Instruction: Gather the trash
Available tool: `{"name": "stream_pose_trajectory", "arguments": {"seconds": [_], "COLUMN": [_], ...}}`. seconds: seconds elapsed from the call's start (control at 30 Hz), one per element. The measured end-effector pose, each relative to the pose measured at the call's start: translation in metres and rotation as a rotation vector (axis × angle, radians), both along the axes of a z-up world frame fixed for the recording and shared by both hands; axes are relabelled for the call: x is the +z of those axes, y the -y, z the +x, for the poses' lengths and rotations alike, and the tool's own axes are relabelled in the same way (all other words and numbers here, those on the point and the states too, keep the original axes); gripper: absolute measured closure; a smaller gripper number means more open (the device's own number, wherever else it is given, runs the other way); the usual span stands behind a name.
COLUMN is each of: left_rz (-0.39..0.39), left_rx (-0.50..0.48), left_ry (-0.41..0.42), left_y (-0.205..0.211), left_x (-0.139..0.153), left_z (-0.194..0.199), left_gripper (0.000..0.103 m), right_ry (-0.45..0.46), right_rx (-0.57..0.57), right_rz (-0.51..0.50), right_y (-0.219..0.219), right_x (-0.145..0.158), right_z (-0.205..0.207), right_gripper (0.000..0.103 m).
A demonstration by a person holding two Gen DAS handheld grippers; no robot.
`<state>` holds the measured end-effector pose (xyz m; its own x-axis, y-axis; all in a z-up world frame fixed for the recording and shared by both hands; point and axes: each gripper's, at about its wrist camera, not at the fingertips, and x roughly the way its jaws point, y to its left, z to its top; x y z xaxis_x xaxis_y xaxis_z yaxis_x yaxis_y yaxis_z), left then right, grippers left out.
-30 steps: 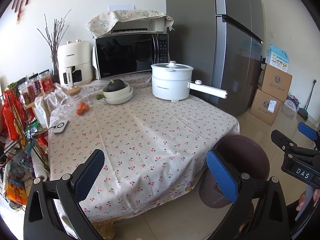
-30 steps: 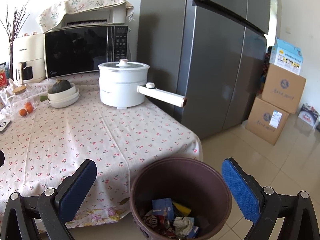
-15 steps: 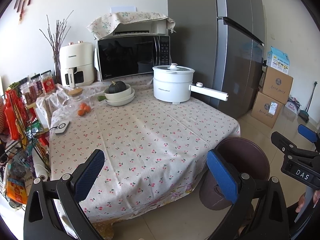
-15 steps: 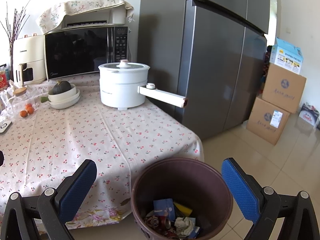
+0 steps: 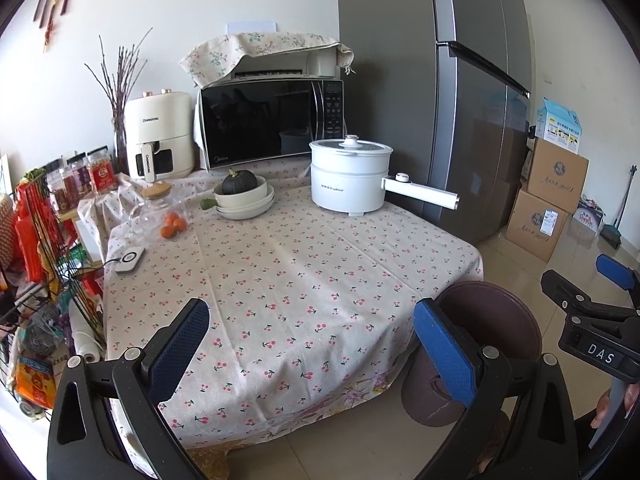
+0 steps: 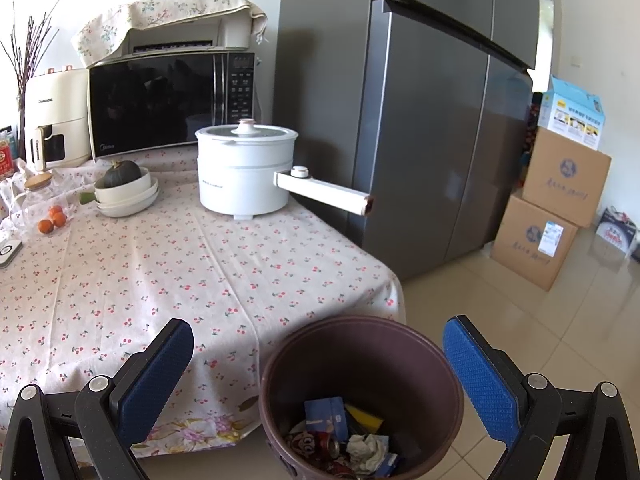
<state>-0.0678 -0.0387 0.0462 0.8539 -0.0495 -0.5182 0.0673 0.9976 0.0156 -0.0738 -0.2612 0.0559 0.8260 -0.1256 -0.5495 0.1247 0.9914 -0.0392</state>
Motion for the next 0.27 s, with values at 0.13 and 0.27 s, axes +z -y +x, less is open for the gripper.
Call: {"name": "stream_pose_trajectory", "arguments": {"seconds": [0.13, 0.27], "left_rz": [0.004, -0.006], "left_rx": [-0.003, -0.012], "left_ry": [-0.006, -0.018], "left_y": [0.0007, 0.0], "left_x": [-0.0016, -0.0017], "left_z": [0.0003, 0.0015], "left_gripper": [0.0, 0.0], "right_ry": [0.001, 0.001], "right_rx": [-0.001, 0.0], "right_rz": [0.0, 0.0], "right_y": [0.0002, 0.0001], "right_x": [0.0, -0.0002], "right_z": [0.0003, 0.0004], "right_gripper": [0.001, 0.001]}}
